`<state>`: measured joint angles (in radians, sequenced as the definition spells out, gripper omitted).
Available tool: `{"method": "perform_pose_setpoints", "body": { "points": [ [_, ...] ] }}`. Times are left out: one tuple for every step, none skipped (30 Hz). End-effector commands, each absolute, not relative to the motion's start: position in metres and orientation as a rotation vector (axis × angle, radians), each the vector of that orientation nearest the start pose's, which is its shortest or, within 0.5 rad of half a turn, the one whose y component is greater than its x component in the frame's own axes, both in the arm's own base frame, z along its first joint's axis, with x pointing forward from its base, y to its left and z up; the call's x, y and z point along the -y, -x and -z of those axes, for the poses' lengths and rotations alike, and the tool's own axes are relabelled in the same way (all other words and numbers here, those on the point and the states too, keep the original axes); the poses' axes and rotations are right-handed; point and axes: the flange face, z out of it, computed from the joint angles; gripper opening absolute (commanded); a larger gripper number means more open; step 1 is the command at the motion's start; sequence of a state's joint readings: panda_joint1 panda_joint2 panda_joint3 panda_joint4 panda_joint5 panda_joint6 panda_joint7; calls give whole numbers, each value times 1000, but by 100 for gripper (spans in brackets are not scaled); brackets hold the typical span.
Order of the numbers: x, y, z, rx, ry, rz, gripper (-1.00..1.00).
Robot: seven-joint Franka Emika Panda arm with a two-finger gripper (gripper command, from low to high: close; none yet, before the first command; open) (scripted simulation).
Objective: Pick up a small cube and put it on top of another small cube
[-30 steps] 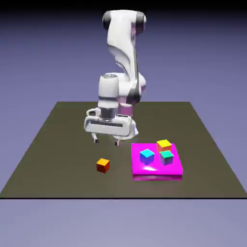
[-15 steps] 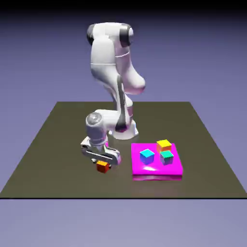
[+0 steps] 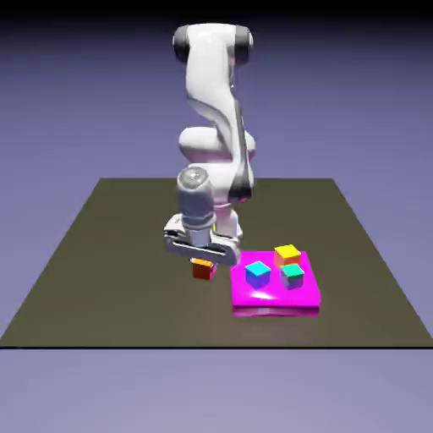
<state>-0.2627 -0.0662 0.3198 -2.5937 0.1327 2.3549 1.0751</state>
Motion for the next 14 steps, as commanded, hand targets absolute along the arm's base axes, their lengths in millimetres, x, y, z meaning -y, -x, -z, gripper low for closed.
{"method": "perform_pose_setpoints", "body": {
  "points": [
    [-42, -418, -279, -1681, 2687, -289, -100],
    [-67, -416, -292, -1655, 2705, -290, -100],
    [-91, -413, -305, -1629, 2724, -291, -100],
    [-105, -410, -312, -1614, 2735, -292, -100],
    [-105, -410, -312, -1614, 2735, -292, -100],
    [-105, -409, -297, -1615, 2735, -291, -100],
    [-105, -408, -283, -1616, 2735, -291, -100],
    [-106, -406, -269, -1616, 2735, -291, -100],
    [-107, -404, -255, -1615, 2735, -291, -100],
    [-107, -401, -243, -1614, 2735, -292, -100],
    [-107, -401, -242, -1614, 2735, -292, 100],
    [-107, -401, -242, -1614, 2735, -292, 100],
    [-106, -404, -256, -1615, 2735, -291, 100],
    [-106, -406, -270, -1616, 2735, -291, 100]
  ]
}}
